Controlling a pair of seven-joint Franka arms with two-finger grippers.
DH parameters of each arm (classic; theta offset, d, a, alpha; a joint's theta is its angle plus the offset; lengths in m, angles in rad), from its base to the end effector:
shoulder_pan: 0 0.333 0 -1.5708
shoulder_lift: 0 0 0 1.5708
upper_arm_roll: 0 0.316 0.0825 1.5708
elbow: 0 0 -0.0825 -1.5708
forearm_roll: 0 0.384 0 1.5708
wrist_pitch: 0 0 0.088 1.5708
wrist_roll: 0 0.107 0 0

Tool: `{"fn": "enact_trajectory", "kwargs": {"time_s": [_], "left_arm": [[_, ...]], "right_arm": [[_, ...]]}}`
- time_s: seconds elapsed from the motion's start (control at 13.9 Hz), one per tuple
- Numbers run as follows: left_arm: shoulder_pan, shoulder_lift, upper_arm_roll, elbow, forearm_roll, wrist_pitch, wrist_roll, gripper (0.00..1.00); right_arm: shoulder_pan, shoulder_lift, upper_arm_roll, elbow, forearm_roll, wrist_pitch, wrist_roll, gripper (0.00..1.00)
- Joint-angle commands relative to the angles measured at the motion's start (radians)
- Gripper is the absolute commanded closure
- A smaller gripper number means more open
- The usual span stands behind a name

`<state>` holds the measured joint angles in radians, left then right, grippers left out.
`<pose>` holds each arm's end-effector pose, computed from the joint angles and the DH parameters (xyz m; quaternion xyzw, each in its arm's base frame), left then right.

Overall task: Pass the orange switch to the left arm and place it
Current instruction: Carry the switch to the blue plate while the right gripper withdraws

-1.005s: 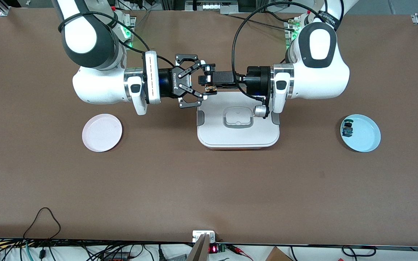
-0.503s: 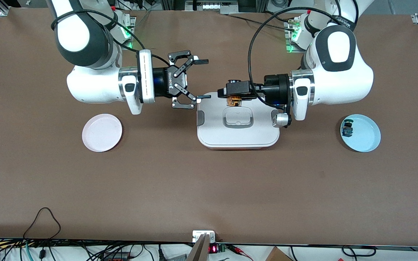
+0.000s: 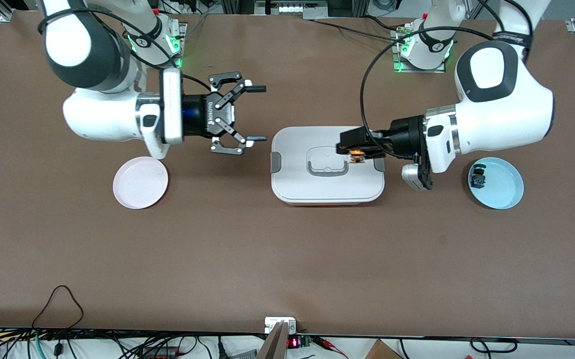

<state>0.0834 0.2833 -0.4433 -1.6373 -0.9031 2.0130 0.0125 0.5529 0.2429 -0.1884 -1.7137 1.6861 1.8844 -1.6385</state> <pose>0.6102 -0.2466 0.5035 0.8879 0.0085 -0.0328 0.4588 0.5795 0.3131 0.5150 -0.5802 -0.4373 -0.3934 0.5633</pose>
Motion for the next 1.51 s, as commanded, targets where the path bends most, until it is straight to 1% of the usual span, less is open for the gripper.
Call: {"fn": "enact_trajectory", "kwargs": {"time_s": [0.0, 0.14, 0.29, 0.36, 0.43, 0.5, 0.57, 0.65, 0.72, 0.86, 0.93, 1.01, 1.08, 1.15, 1.22, 1.36, 1.44], "left_arm": [[0.016, 0.026, 0.001, 0.025, 0.229, -0.06, 0.004, 0.93], [0.041, 0.056, 0.003, 0.022, 0.443, -0.111, 0.003, 0.93], [0.067, 0.092, 0.006, 0.022, 0.69, -0.178, 0.001, 0.93], [0.073, 0.114, 0.008, 0.017, 0.793, -0.213, -0.003, 0.93], [0.093, 0.137, 0.018, 0.02, 0.873, -0.265, -0.009, 0.93], [0.111, 0.149, 0.02, 0.019, 0.929, -0.305, -0.011, 0.93], [0.14, 0.154, 0.028, 0.019, 0.982, -0.345, -0.011, 0.93], [0.165, 0.161, 0.029, 0.014, 1.022, -0.374, -0.011, 0.89], [0.191, 0.178, 0.031, 0.001, 1.053, -0.384, -0.005, 0.88], [0.255, 0.18, 0.029, -0.053, 1.116, -0.372, 0.001, 0.89], [0.278, 0.181, 0.031, -0.071, 1.165, -0.358, 0.004, 0.89], [0.289, 0.178, 0.029, -0.105, 1.235, -0.315, 0.004, 0.89], [0.306, 0.172, 0.029, -0.152, 1.266, -0.269, 0.004, 0.89], [0.355, 0.172, 0.029, -0.194, 1.279, -0.213, 0.007, 0.89], [0.396, 0.174, 0.029, -0.225, 1.29, -0.147, 0.059, 0.89], [0.456, 0.18, 0.031, -0.248, 1.297, -0.055, 0.276, 0.9], [0.472, 0.181, 0.031, -0.253, 1.305, -0.036, 0.385, 0.91]], "right_arm": [[-0.086, -0.065, 0.006, -0.061, -0.083, -0.039, -0.006, 0.0], [-0.158, -0.094, 0.006, -0.092, -0.159, -0.056, 0.0, 0.0], [-0.235, -0.115, 0.006, -0.109, -0.274, -0.065, 0.075, 0.0], [-0.264, -0.119, 0.006, -0.109, -0.328, -0.076, 0.121, 0.0], [-0.28, -0.123, 0.006, -0.109, -0.38, -0.076, 0.179, 0.0], [-0.292, -0.126, 0.006, -0.107, -0.431, -0.076, 0.244, 0.0], [-0.298, -0.135, 0.006, -0.107, -0.509, -0.076, 0.341, 0.0], [-0.3, -0.14, 0.006, -0.107, -0.582, -0.076, 0.43, 0.0], [-0.301, -0.148, 0.006, -0.109, -0.661, -0.077, 0.527, 0.0], [-0.301, -0.154, 0.006, -0.109, -0.797, -0.079, 0.745, 0.0], [-0.303, -0.154, 0.006, -0.109, -0.85, -0.091, 0.851, 0.0], [-0.303, -0.154, 0.006, -0.109, -0.884, -0.102, 0.952, 0.0], [-0.304, -0.154, 0.006, -0.107, -0.943, -0.103, 1.088, 0.0], [-0.303, -0.155, 0.006, -0.103, -1.017, -0.105, 1.217, 0.0], [-0.303, -0.155, 0.006, -0.101, -1.113, -0.114, 1.331, 0.0], [-0.3, -0.163, 0.009, -0.092, -1.259, -0.178, 1.53, 0.0], [-0.3, -0.165, 0.01, -0.084, -1.348, -0.212, 1.583, 0.0]]}}
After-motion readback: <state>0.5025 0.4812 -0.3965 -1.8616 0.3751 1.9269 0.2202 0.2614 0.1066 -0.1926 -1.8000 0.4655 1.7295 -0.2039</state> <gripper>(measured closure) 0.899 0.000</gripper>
